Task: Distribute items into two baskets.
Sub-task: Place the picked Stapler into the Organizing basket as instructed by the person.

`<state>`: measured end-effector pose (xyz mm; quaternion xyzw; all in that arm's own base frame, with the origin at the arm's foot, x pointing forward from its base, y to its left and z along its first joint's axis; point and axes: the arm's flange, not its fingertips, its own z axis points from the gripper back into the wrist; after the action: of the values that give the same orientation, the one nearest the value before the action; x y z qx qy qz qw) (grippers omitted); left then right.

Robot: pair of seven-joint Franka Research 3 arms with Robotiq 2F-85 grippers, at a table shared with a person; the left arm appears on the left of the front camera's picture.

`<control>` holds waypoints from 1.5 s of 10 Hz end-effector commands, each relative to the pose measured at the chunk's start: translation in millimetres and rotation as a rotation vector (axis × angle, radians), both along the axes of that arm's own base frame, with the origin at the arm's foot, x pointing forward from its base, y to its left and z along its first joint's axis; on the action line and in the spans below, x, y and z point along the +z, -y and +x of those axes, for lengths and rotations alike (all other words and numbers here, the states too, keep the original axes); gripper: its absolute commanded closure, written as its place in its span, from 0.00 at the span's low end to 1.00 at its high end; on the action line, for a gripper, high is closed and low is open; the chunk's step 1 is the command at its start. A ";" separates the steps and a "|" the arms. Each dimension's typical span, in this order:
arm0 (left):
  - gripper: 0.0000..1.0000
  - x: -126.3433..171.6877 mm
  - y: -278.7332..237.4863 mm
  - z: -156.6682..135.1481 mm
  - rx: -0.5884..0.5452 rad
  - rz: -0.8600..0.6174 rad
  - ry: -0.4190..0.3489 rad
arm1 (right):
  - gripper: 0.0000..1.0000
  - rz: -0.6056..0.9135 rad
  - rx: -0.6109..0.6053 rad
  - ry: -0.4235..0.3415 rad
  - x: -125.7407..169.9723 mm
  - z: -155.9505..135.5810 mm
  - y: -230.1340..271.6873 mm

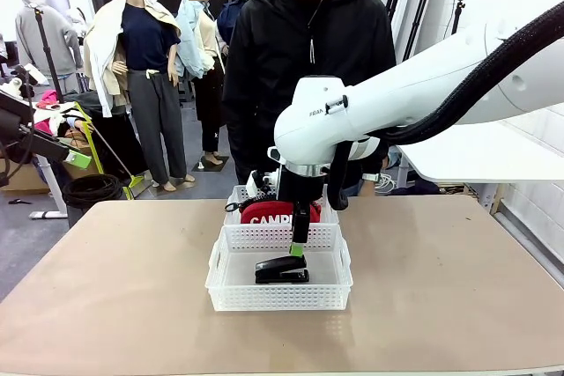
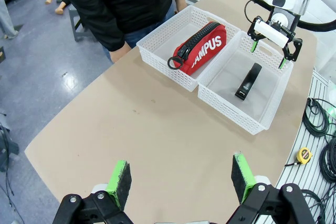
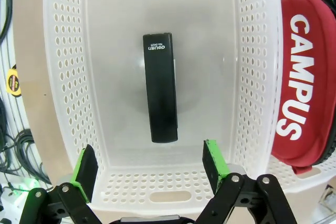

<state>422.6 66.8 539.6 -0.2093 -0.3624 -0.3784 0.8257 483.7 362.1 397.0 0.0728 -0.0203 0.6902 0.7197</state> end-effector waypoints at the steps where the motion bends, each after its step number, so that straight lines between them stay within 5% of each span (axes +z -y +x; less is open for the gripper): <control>1: 0.00 0.7 -0.4 -1.0 0.005 -0.004 -0.001 | 0.00 -0.007 -0.012 0.004 -0.3 0.7 -0.7; 6: 0.00 0.7 -0.4 -1.0 0.005 -0.004 -0.001 | 0.00 0.088 -0.174 -0.004 58.8 -32.6 111.6; 12: 0.00 0.7 -0.4 -1.0 0.005 -0.004 -0.001 | 0.00 0.386 -0.575 0.054 123.2 -88.2 262.5; 15: 0.00 0.7 -0.4 -1.0 0.005 -0.004 -0.001 | 0.00 0.498 -0.709 0.050 118.7 -89.0 319.9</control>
<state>422.3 67.4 539.7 -0.2091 -0.3627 -0.3778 0.8258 394.3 40.7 532.7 0.1997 -0.2096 0.3947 0.8720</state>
